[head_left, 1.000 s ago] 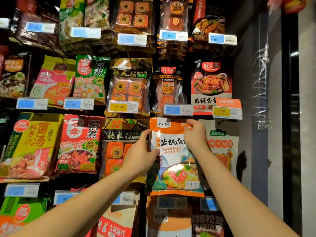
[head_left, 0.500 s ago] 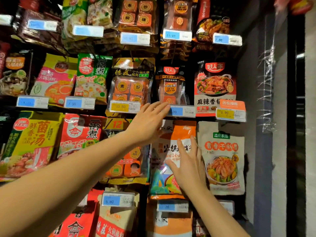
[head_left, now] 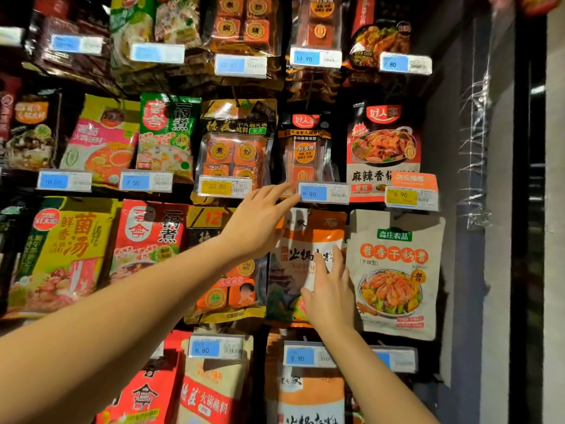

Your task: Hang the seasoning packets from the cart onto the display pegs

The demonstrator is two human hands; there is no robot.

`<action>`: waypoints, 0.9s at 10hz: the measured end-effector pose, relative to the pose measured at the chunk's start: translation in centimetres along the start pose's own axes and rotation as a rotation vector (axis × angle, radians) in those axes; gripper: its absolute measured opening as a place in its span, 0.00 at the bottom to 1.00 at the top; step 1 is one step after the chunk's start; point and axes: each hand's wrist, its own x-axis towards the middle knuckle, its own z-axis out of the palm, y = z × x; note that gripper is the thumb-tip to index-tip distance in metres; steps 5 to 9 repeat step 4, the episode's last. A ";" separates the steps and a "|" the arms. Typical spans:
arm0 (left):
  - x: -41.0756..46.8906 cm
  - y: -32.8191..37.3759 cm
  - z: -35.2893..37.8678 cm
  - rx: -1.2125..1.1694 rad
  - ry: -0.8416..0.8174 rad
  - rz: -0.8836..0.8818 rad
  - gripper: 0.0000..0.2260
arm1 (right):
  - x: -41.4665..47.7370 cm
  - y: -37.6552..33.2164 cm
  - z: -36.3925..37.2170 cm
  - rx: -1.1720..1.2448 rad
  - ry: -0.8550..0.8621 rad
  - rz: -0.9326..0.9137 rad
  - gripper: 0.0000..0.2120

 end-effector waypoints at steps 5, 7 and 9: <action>-10.8 4.9 -0.6 -0.374 -0.018 -0.290 0.16 | -4.4 2.4 -2.8 0.082 0.007 -0.110 0.26; -10.8 4.9 -0.6 -0.374 -0.018 -0.290 0.16 | -4.4 2.4 -2.8 0.082 0.007 -0.110 0.26; -10.8 4.9 -0.6 -0.374 -0.018 -0.290 0.16 | -4.4 2.4 -2.8 0.082 0.007 -0.110 0.26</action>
